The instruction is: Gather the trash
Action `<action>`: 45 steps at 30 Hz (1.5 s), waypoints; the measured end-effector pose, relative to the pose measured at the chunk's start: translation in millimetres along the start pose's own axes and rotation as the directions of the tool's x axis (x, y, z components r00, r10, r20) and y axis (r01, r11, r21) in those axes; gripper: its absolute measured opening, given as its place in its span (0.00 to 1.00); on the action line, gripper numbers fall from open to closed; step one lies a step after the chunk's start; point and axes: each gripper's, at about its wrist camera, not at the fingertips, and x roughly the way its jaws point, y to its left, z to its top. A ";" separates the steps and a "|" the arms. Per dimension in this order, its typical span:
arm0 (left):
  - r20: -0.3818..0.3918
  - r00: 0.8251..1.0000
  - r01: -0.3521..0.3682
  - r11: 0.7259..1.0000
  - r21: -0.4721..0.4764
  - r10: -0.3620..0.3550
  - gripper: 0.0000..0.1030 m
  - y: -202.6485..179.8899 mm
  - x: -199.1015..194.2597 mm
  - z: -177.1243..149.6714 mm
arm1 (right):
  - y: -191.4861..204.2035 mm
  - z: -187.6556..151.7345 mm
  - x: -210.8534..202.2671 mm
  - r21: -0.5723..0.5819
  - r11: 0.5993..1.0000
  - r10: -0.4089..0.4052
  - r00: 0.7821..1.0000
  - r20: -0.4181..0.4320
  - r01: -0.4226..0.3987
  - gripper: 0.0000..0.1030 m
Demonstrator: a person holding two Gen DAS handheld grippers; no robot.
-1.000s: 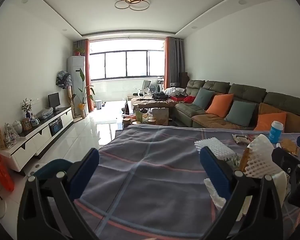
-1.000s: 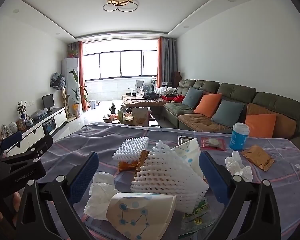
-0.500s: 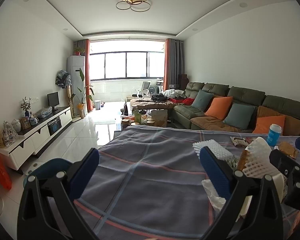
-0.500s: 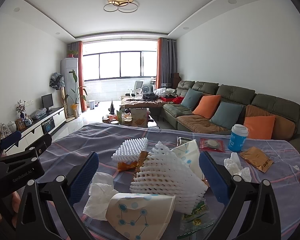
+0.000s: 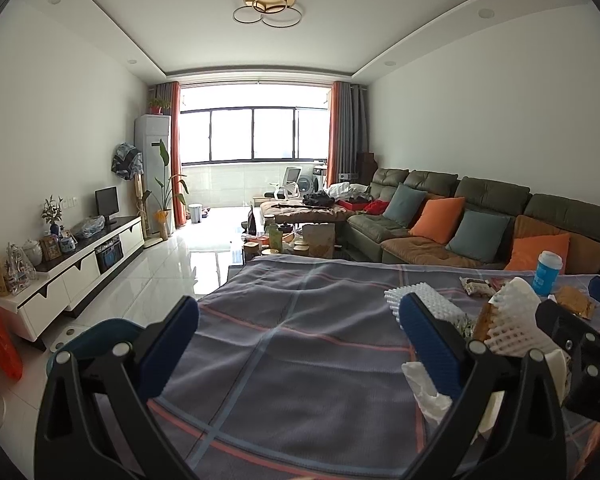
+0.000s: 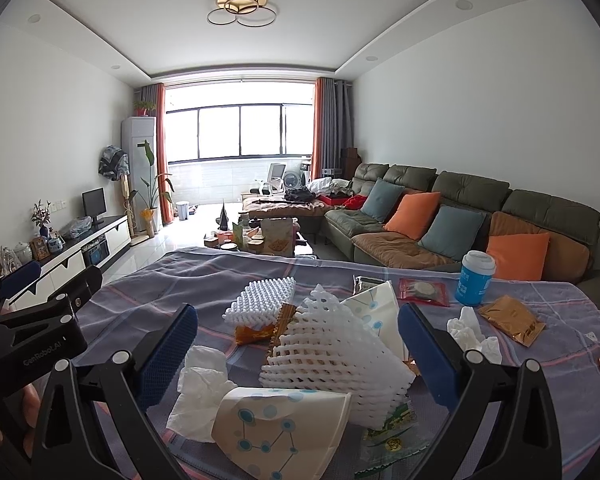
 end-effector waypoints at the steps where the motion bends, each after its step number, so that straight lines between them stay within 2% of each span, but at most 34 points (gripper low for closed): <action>1: 0.000 1.000 0.000 1.000 0.000 0.000 0.97 -0.3 0.2 0.1 | 0.1 0.1 -0.2 -0.001 1.000 -0.001 1.000 0.000 0.001 0.97; 31: -0.004 1.000 0.003 1.000 -0.006 -0.003 0.97 0.5 -0.8 -3.6 | -1.0 -1.3 2.3 -0.002 1.000 0.003 1.000 -0.008 -0.003 0.97; 45: -0.027 0.999 0.019 1.000 -0.003 -0.019 0.97 0.2 4.8 -8.8 | -8.9 -8.8 9.3 -0.012 1.000 0.006 0.999 -0.040 -0.006 0.97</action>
